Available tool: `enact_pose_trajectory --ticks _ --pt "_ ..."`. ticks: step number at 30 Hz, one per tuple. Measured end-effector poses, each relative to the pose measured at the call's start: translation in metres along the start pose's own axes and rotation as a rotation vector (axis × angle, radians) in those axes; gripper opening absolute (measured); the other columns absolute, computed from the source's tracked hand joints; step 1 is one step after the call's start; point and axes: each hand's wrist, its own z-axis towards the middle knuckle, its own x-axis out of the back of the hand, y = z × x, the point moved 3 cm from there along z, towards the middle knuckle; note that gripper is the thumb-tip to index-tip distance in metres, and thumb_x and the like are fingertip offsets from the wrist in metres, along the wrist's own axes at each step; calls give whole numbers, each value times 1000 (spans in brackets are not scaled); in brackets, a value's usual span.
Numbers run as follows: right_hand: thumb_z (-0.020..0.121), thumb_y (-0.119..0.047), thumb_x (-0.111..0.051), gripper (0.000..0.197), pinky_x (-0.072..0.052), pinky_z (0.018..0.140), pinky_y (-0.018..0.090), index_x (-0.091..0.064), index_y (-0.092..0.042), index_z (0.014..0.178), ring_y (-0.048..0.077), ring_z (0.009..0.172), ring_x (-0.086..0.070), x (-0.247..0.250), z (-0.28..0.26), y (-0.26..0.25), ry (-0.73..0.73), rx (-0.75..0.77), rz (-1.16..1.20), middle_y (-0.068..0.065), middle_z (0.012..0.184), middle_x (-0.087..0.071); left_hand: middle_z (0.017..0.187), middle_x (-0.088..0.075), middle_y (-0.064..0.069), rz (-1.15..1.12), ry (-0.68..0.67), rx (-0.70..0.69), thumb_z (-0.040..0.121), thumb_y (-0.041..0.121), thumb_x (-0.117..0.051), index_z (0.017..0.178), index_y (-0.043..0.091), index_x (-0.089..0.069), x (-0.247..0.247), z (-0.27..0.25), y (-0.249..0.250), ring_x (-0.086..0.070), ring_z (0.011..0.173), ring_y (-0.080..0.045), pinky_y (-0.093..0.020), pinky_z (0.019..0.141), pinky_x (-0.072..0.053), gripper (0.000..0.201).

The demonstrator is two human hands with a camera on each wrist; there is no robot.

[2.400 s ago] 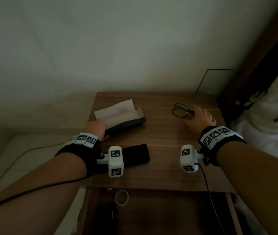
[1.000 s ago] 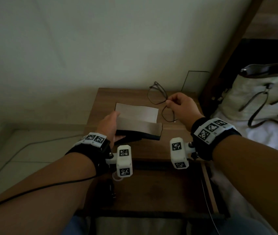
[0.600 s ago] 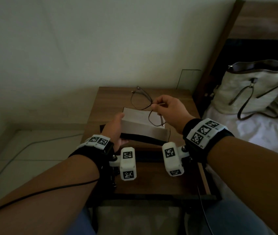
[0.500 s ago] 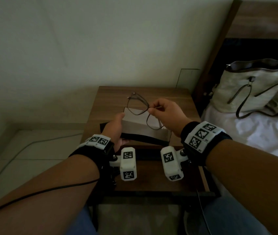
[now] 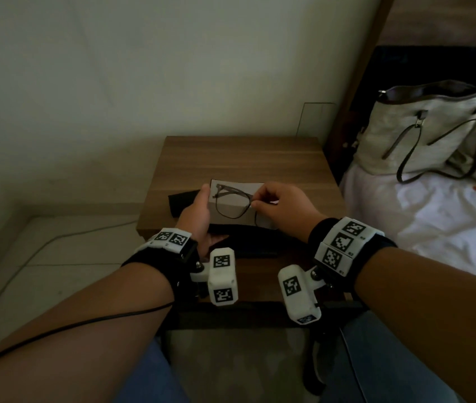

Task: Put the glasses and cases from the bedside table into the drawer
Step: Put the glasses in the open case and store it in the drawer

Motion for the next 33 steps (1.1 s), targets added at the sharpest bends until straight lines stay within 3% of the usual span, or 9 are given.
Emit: enact_pose_trajectory --ticks 5,10,14,22,24,25,27,30,33 --pt "90 -25 -61 6 -34 66 7 -65 -24 94 2 89 -56 -6 -10 4 -31 -6 -15 -13 94 -62 111 -72 -13 34 -8 1 91 60 -47 121 18 -64 1 -7 -5 -67 102 -33 -49 88 -56 54" --pt "91 -25 -59 13 -38 72 9 -66 -23 101 6 97 -58 -10 -20 8 -64 -5 -48 -9 103 -65 105 -71 -12 51 -10 -2 92 58 -46 114 17 -64 0 -12 -12 -67 94 -28 -40 73 -58 50" --pt "91 -26 -58 16 -41 82 18 -66 -22 104 9 102 -58 -11 -26 9 -69 0 -85 -6 112 -65 108 -71 -13 34 -31 -5 92 59 -46 121 16 -63 -1 -15 -16 -67 98 -30 -43 80 -58 55" --pt "92 -28 -56 12 -46 78 21 -65 -24 101 14 99 -61 -13 -31 7 -25 10 -133 -3 114 -67 108 -73 -12 35 -21 -11 90 60 -48 118 16 -65 -3 -17 -17 -70 97 -30 -43 77 -59 55" --pt "92 -29 -57 14 -46 93 28 -65 -24 102 15 106 -61 -12 -30 5 -24 26 -161 -3 115 -67 109 -73 -12 26 -27 -7 89 61 -48 120 17 -64 -3 -17 -16 -70 98 -31 -43 78 -59 56" --pt "91 -31 -57 16 -41 103 35 -65 -24 104 15 111 -59 -11 -29 4 -12 40 -187 -3 117 -67 110 -73 -12 21 -36 -6 89 61 -48 121 17 -64 -3 -17 -16 -70 98 -31 -43 77 -59 56" --pt "90 -35 -59 24 -33 112 43 -63 -26 112 15 119 -54 -8 -29 3 56 60 -234 -5 123 -64 111 -72 -13 -6 -30 -18 90 58 -49 122 18 -62 -3 -17 -15 -69 99 -32 -44 77 -59 53" --pt "89 -39 -58 41 -33 111 37 -53 -24 127 16 127 -45 -1 -30 5 222 37 -189 -3 133 -54 112 -70 -14 -48 -2 -27 90 54 -52 123 18 -61 -2 -19 -12 -67 100 -32 -46 81 -58 50" --pt "89 -38 -58 54 -31 105 28 -41 -19 137 19 131 -38 6 -32 11 379 -103 23 3 142 -42 111 -70 -12 -88 32 -38 91 48 -55 125 18 -60 2 -18 -8 -67 97 -30 -42 72 -60 46"
